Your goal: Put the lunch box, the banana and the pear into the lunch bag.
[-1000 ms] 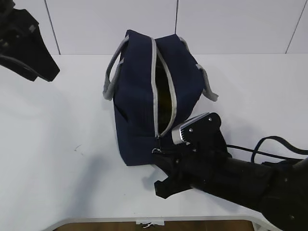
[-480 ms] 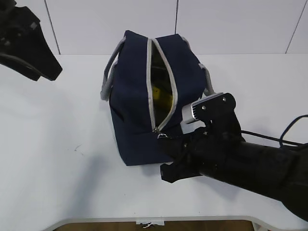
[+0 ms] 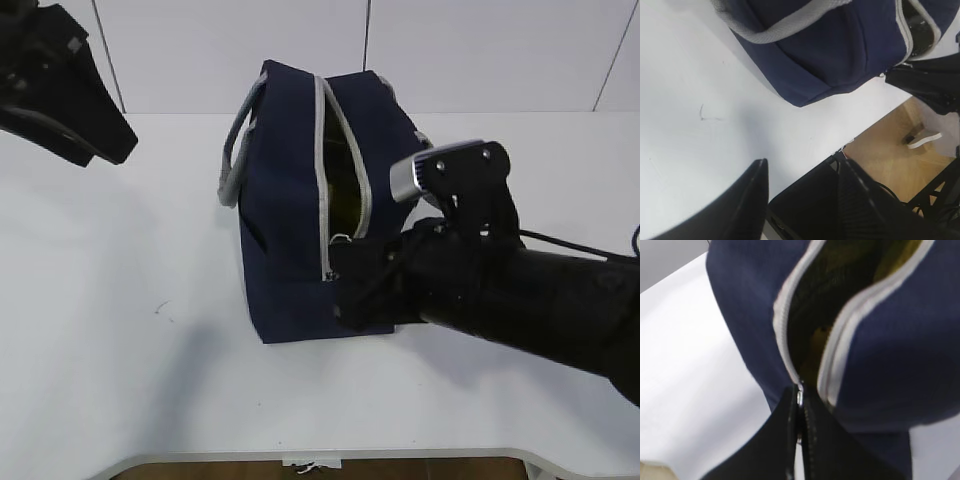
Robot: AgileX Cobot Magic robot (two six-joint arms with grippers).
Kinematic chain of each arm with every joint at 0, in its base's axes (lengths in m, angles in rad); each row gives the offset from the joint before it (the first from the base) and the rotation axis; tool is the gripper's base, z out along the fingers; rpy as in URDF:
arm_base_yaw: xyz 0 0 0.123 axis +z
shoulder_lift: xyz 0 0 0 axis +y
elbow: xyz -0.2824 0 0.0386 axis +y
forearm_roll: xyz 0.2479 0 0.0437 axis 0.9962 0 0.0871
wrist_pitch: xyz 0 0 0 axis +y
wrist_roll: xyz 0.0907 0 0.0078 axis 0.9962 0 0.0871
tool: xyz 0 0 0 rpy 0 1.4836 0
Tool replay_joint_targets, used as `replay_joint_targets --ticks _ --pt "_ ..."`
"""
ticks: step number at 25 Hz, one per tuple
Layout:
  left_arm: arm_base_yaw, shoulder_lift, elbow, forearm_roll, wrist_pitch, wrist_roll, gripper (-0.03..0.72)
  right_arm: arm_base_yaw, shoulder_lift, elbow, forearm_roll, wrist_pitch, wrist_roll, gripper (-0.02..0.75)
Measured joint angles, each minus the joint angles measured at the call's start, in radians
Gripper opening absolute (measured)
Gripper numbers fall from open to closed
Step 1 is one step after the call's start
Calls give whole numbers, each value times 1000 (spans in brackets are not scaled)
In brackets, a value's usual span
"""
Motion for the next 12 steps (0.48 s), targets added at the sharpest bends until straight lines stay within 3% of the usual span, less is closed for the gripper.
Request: replay_joint_targets --ticks 12 --pt "0 0 0 -4 0 0 349 0 -17 -308 -4 336 22 1"
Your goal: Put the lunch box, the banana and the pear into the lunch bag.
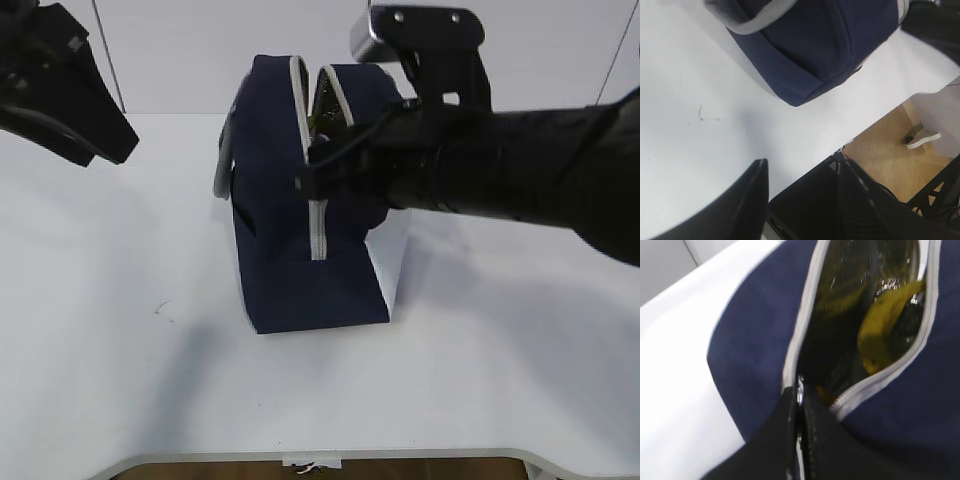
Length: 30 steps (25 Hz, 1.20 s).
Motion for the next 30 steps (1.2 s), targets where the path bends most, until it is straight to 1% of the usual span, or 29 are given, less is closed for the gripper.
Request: replay_joint_targets --ticks 4,10,14,17,21,24,30 --pt "0 0 0 0 0 0 349 0 0 -101 4 60 7 1" --pt "0 0 0 0 0 11 349 0 5 -225 20 101 11 1" --pt "-19 6 0 0 0 41 349 0 34 -263 25 133 11 1" --pt "-47 36 0 0 -63 47 353 0 51 -278 76 146 12 1" --pt "-76 70 0 0 -172 57 392 0 50 -287 153 147 13 1" --pt "-80 79 0 -4 -240 80 405 0 51 -287 221 152 13 1" --pt "-80 81 0 -16 -343 98 409 0 51 -287 279 152 15 1"
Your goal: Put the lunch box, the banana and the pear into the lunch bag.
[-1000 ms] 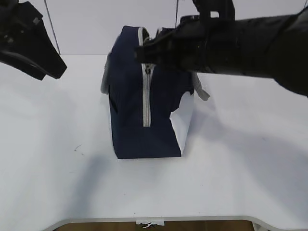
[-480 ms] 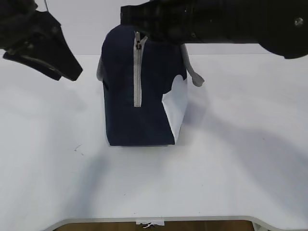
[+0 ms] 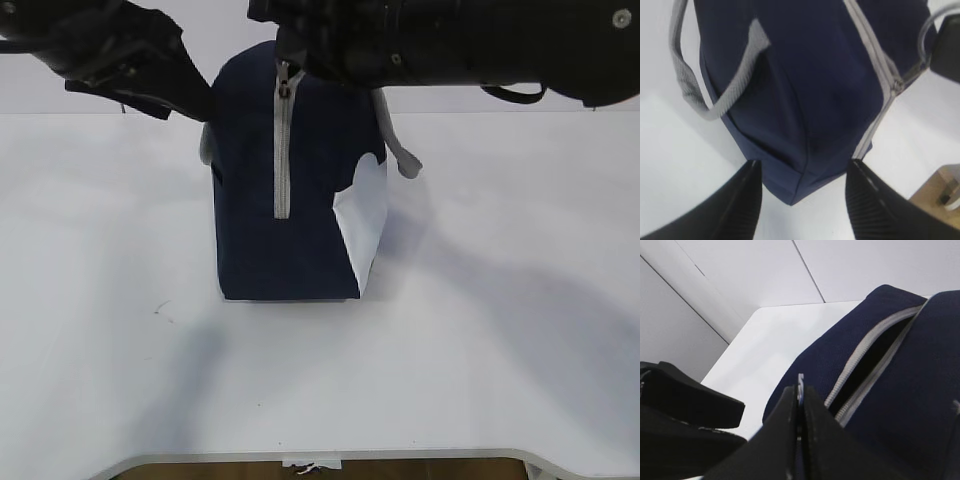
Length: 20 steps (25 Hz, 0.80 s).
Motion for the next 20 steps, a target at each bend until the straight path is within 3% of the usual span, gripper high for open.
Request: replay_joint_targets --ticks 16,20 --pt "0 59 0 -140 -39 103 407 0 0 0 45 4 5 1" --pt "0 59 0 -158 -34 121 321 0 0 0 47 16 5 1"
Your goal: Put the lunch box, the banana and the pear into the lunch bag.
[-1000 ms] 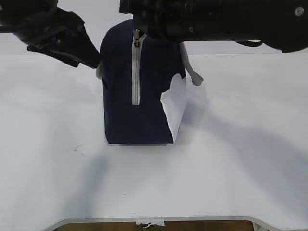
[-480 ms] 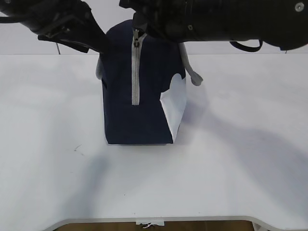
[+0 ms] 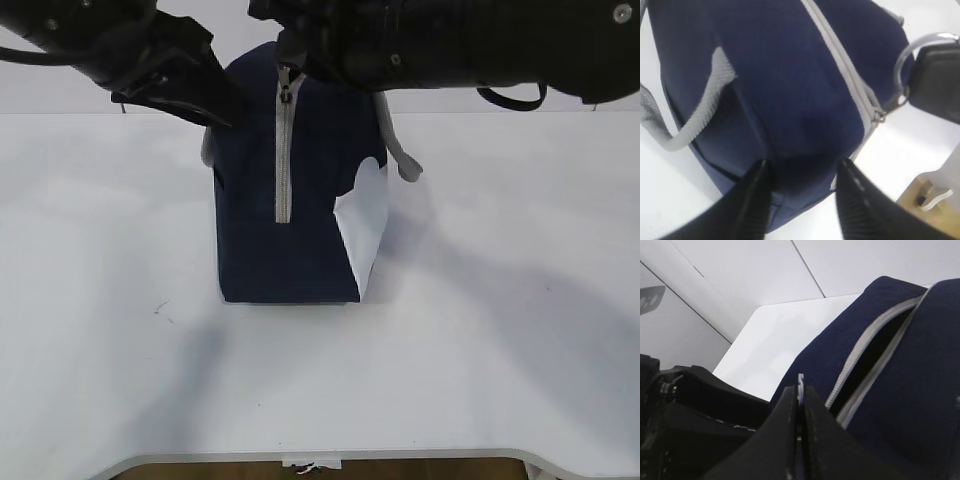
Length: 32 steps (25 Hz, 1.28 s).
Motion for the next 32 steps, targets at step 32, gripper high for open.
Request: replay_joint_targets --ticks 32 --pt "-5 -14 -6 209 238 12 -6 -49 13 -80 13 112 2 1"
